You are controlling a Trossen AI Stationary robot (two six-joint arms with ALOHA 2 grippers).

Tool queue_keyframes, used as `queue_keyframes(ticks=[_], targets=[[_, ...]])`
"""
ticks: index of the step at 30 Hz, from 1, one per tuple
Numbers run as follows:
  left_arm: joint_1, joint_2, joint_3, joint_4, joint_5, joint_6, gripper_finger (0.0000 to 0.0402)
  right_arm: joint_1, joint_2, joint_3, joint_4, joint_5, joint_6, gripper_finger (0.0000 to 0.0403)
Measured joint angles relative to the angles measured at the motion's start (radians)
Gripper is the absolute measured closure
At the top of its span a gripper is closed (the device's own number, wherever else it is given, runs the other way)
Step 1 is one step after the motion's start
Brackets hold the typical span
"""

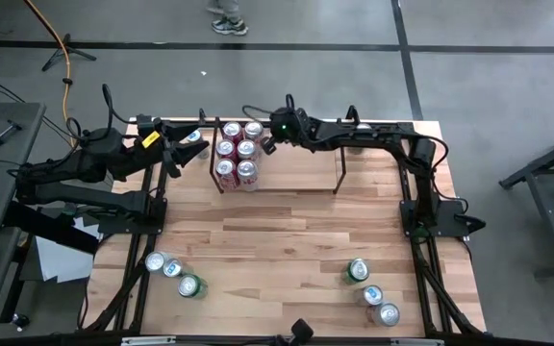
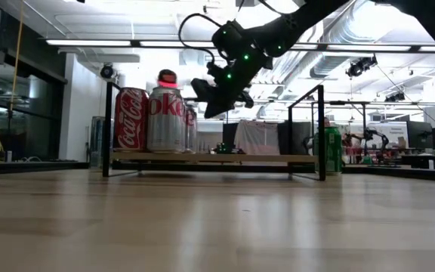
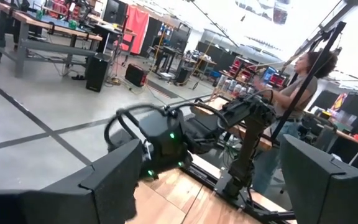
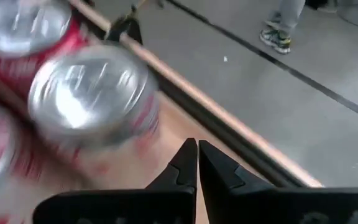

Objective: Place canned beverage on shelf
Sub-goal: Put the silver soda can on the shelf aligned with the other silver soda cans

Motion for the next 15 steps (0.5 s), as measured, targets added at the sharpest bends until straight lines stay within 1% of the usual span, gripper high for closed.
queue_keyframes(ticks=[2, 4, 12, 15], targets=[[0.0, 0.0, 0.0, 0.008, 0.0, 0.0, 0.0106, -0.02, 0.0, 0.0, 0.032, -0.031, 0.043, 0.0403], [0.0, 0.0, 0.0, 0.015, 0.001, 0.0, 0.0106, -0.044, 0.0, 0.0, 0.047, -0.104, 0.105, 0.0403], [0.0, 0.0, 0.0, 0.038, 0.001, 0.001, 0.0106, -0.107, 0.0, 0.0, 0.045, -0.293, 0.308, 0.0403], [0.0, 0.0, 0.0, 0.044, 0.001, 0.002, 0.0106, -0.106, 0.008, 0.0, 0.034, -0.32, 0.348, 0.0403]])
